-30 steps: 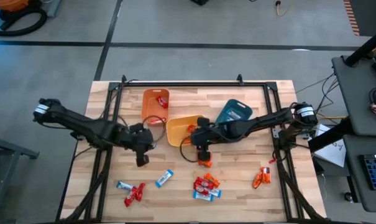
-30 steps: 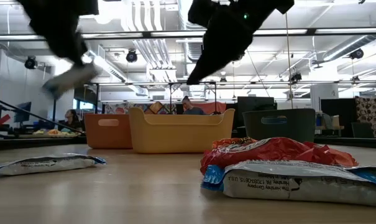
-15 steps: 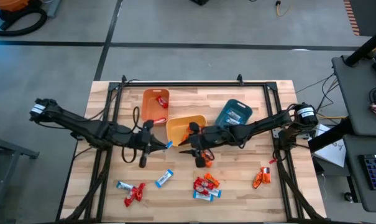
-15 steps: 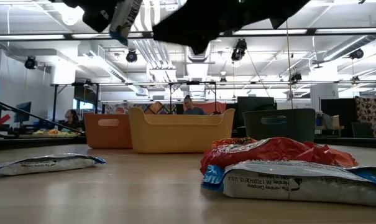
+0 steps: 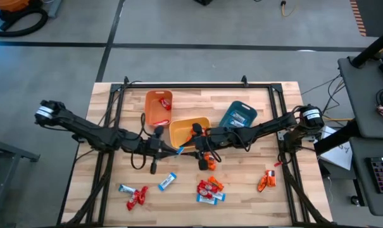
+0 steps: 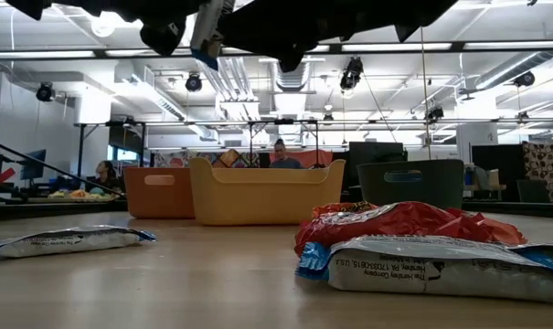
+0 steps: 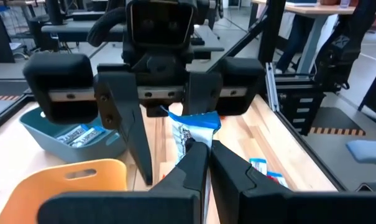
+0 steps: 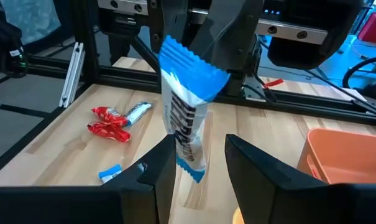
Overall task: Sort candy
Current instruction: Put the white chocolate into the blue bin
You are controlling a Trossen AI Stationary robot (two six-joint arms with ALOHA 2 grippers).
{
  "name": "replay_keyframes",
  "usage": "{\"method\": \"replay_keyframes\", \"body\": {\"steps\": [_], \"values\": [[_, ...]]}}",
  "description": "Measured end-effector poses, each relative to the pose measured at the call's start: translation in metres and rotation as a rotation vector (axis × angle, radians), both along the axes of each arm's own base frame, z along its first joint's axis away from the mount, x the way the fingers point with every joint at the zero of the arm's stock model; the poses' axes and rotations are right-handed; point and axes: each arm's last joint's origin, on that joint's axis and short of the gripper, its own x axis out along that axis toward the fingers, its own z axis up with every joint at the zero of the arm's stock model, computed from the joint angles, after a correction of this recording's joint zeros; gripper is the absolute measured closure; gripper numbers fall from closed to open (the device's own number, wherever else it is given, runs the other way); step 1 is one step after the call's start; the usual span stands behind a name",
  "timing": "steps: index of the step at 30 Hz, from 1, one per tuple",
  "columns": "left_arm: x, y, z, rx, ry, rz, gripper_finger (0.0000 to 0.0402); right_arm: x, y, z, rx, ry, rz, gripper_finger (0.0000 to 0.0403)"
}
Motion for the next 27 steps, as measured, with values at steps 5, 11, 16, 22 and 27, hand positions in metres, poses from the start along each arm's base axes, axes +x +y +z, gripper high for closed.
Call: {"method": "replay_keyframes", "body": {"steps": [5, 11, 16, 22, 27], "values": [[0.007, -0.0023, -0.0045, 0.006, -0.004, -0.001, 0.0402, -0.0003, 0.0015, 0.0, -0.003, -0.001, 0.056, 0.0271], [0.0108, -0.0035, -0.0069, 0.009, -0.014, 0.0, 0.0402, -0.0004, 0.0017, -0.0003, -0.019, -0.001, 0.066, 0.0309], [0.0113, -0.0035, -0.0076, 0.01, -0.012, 0.005, 0.0401, -0.0007, 0.0022, -0.001, -0.042, 0.002, 0.087, 0.038], [0.0113, -0.0027, -0.0073, 0.001, -0.012, 0.021, 0.0401, -0.0007, 0.0022, -0.0012, -0.035, 0.005, 0.095, 0.038], [0.0093, 0.0005, -0.0053, -0.011, -0.008, 0.058, 0.0384, -0.0028, -0.0006, 0.0003, -0.03, 0.026, 0.083, 0.0381]]}}
